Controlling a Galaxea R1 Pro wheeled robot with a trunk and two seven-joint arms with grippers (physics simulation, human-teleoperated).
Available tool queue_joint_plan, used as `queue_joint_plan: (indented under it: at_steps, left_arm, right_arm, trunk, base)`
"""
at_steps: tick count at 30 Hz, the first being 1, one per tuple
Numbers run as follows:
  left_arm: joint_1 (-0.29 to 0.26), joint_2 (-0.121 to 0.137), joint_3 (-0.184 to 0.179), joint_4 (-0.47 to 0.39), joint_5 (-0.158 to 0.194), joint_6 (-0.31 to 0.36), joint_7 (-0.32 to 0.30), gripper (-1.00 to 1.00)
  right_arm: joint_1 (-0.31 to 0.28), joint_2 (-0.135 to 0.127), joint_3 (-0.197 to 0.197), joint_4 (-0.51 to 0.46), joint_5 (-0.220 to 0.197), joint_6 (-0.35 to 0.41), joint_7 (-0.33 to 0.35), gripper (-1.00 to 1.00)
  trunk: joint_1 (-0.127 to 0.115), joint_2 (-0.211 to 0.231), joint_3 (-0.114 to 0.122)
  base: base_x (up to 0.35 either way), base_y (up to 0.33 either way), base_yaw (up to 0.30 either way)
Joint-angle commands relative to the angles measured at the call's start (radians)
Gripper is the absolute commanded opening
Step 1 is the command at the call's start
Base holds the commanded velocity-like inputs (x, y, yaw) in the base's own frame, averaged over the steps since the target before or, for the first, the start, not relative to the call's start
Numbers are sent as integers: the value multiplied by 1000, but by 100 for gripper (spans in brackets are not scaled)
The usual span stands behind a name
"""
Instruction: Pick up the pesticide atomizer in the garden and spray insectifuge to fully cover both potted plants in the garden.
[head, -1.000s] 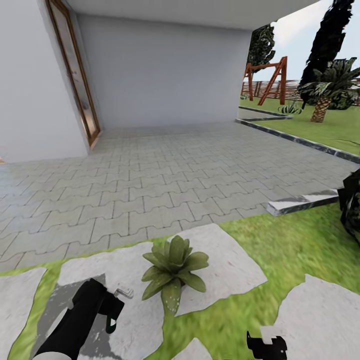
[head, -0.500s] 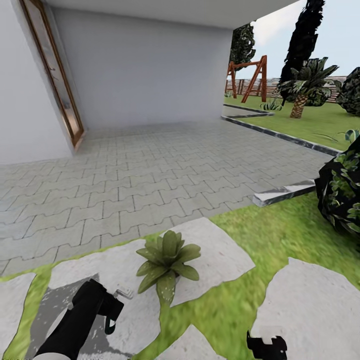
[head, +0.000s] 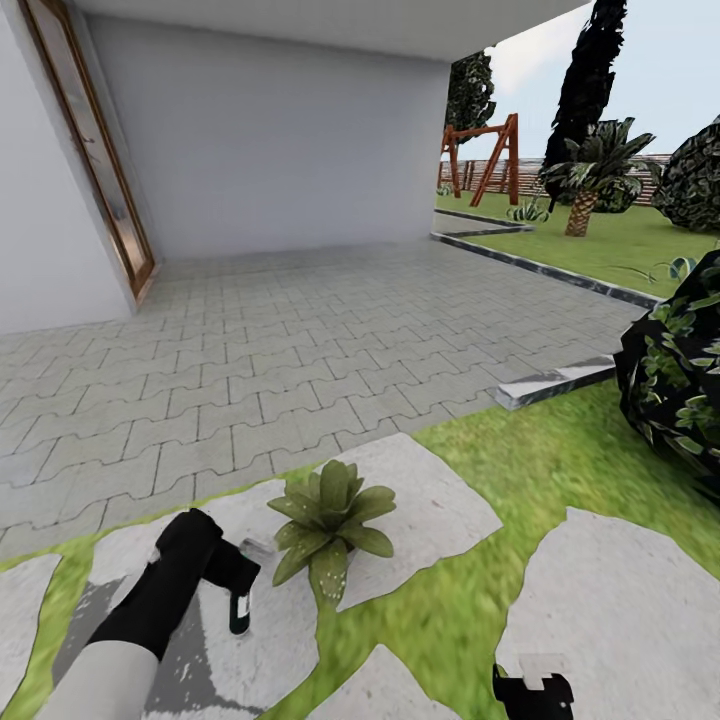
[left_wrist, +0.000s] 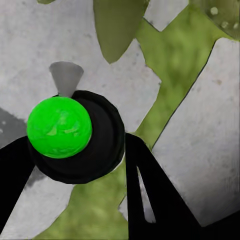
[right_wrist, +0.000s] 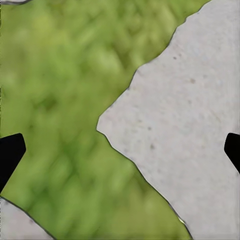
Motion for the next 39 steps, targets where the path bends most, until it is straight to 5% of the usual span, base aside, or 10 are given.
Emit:
queue_joint_plan:
  at_steps: [1, 4, 8, 10, 31, 39]
  left_arm:
    - [-13, 0, -6, 1, -29, 11, -20, -100]
    - [-76, 0, -17, 53, -194, 19, -155, -100]
    - [-113, -3, -13, 86, -481, 15, -438, -100]
    - [-108, -2, -10, 82, -520, 9, -496, -100]
    - [-123, 0, -9, 67, -535, 15, -511, -100]
    - [-121, -1, -9, 66, -534, 15, -511, -100]
  right_arm:
    - [-1, 0, -7, 1, 11, -3, -4, 100]
    - [-1, 1, -6, 1, 11, -3, -5, 100]
    - [-1, 1, -7, 1, 10, -3, -6, 100]
    - [-1, 1, -6, 1, 9, -3, -6, 100]
    - [-1, 3, -6, 1, 8, -3, -7, 100]
    - [-1, -1, -7, 1, 9, -3, -7, 100]
  trunk:
    - [0, 0, -1]
    - [0, 0, -1]
    - [0, 0, -1]
    - [0, 0, -1]
    - [0, 0, -1]
    - [0, 0, -1]
  base:
    - [0, 0, 0]
    - [0, 0, 0]
    - [0, 0, 0]
    - [0, 0, 0]
    - [-82, 93, -156]
    - [228, 162, -3]
